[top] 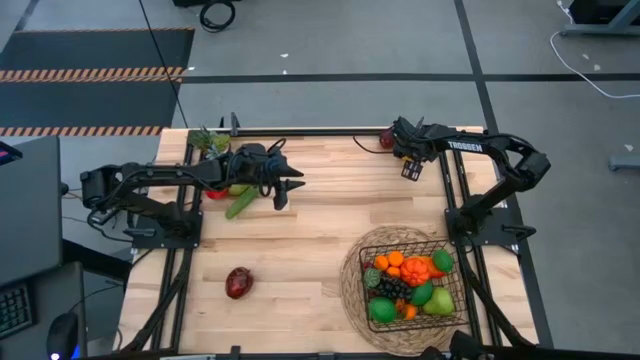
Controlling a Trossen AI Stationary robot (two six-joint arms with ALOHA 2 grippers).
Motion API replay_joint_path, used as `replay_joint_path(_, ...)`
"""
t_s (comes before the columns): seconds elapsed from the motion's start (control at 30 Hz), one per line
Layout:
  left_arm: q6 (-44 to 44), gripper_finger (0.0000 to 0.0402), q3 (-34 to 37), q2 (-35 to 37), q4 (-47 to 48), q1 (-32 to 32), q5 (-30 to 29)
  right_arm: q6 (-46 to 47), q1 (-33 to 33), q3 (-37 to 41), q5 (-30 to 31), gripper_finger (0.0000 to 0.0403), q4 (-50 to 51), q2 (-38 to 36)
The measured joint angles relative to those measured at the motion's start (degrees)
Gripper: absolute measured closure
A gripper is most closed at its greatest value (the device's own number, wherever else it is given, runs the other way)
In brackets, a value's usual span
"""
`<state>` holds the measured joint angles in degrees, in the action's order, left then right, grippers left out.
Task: Build produce basket
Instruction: Put the yellow mango into the black wire basket
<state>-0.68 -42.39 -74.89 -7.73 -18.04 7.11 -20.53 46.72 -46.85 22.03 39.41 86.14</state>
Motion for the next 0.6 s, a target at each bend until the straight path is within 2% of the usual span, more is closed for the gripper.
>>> replay_joint_path(0.6, 0.0, 0.0269, 0.0, 0.0, -0.4, 0.0, 0.0, 0.2, 0.0, 0.0, 0.6, 0.0144, 0.3, 0.1)
